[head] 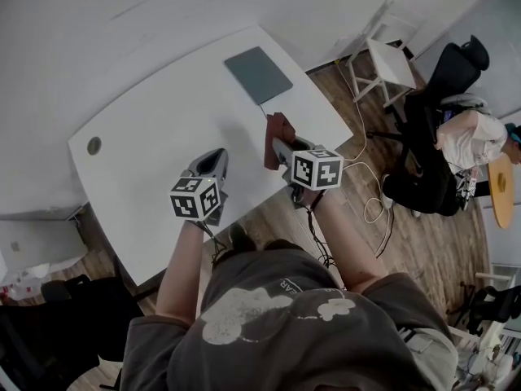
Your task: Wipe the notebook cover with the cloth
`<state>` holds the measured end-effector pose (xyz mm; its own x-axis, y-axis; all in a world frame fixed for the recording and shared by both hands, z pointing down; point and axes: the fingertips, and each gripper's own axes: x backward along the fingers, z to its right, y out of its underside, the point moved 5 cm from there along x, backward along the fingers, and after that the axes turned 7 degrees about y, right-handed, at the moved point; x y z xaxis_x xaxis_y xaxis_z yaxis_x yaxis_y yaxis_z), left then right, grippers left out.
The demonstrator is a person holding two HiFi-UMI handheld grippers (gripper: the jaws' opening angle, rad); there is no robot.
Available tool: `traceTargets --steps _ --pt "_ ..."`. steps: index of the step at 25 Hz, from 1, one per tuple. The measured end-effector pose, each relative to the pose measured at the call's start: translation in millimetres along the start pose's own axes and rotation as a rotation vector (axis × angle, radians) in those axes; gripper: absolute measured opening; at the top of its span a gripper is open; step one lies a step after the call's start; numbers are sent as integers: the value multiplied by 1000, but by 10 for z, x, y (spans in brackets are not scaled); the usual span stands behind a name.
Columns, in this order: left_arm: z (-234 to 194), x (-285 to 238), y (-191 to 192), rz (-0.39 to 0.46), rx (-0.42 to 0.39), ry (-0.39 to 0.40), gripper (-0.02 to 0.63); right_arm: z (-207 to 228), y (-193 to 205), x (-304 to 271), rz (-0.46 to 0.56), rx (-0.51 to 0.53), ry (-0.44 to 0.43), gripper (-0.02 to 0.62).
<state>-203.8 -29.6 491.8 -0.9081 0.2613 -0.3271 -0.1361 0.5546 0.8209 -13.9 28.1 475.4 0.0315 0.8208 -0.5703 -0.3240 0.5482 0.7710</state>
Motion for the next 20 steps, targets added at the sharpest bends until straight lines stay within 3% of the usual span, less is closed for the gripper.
traceTargets --steps 20 --pt "1036 135 388 21 -19 -66 0 222 506 889 -6 31 -96 104"
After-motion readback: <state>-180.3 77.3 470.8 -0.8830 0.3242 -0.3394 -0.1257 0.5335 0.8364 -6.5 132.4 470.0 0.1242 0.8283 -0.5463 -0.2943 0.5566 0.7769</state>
